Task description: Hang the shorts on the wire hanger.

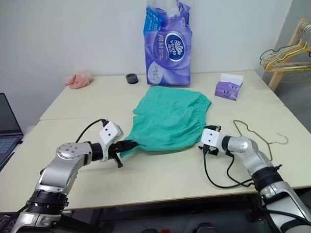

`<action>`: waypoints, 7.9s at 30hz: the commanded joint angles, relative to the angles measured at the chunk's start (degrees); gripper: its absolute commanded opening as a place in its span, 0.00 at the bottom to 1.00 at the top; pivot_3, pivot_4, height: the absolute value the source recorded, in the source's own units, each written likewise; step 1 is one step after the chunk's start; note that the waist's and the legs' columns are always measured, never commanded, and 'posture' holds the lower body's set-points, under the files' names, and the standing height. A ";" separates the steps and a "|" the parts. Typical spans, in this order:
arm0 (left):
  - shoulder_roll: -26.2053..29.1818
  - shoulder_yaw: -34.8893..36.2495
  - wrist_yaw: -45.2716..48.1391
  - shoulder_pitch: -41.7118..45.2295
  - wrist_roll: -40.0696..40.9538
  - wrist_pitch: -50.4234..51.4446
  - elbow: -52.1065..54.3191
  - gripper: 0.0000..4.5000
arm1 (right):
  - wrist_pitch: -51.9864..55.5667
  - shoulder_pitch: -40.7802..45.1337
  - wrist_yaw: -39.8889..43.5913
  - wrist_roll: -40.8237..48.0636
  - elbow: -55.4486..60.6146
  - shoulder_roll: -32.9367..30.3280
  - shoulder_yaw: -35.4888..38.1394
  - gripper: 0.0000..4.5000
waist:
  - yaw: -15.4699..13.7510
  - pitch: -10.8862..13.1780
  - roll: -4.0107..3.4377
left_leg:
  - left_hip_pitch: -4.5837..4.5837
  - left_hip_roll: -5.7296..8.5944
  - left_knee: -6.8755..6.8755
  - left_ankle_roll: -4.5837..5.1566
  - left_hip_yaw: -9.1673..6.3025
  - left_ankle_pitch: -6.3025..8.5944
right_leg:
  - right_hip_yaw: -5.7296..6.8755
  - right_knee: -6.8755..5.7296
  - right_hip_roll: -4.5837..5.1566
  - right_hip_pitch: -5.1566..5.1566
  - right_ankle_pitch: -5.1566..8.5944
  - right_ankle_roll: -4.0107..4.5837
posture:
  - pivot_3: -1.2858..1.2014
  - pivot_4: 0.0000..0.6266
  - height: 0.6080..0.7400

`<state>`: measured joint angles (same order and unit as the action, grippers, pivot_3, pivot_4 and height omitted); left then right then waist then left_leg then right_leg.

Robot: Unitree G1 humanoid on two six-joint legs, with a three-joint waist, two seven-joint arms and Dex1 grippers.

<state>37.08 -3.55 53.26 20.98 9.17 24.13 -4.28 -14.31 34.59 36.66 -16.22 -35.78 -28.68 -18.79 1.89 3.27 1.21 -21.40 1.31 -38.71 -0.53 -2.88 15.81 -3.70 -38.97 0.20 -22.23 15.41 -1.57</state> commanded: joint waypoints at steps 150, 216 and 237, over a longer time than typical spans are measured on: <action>-5.16 -12.57 13.64 7.02 5.81 -4.56 16.35 1.00 | 71.43 -34.71 -0.66 37.12 40.36 -20.24 38.81 0.99 | 1.48 0.80 0.11 | 0.52 0.02 0.68 0.00 0.51 0.02 | -0.42 0.21 -0.13 0.24 0.57 -0.36 | 0.48 0.07 1.00; -2.13 -0.37 13.23 26.66 9.97 5.88 -16.98 1.00 | 27.08 -21.39 7.30 12.37 51.26 -30.74 16.04 0.01 | 3.02 1.44 -0.19 | -0.27 0.09 0.63 0.19 0.50 0.17 | -0.38 1.13 0.28 -0.12 0.12 -0.96 | 0.47 0.07 1.00; -1.41 -9.58 23.67 17.65 6.13 4.91 -10.12 1.00 | 5.38 -10.25 8.02 -0.42 50.32 -23.36 8.73 0.01 | 3.00 1.43 -0.20 | -0.28 0.11 0.52 0.18 0.33 0.16 | -0.32 0.93 0.31 -0.14 -0.07 -0.64 | 0.47 0.07 1.00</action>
<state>35.10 -12.40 75.61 38.80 15.15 29.40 -16.86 -8.27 22.58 44.74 -16.87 13.11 -52.21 -10.66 4.90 4.70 1.01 -21.67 1.41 -38.20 -0.34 -2.55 15.97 -4.01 -38.06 0.50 -22.36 15.34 -2.21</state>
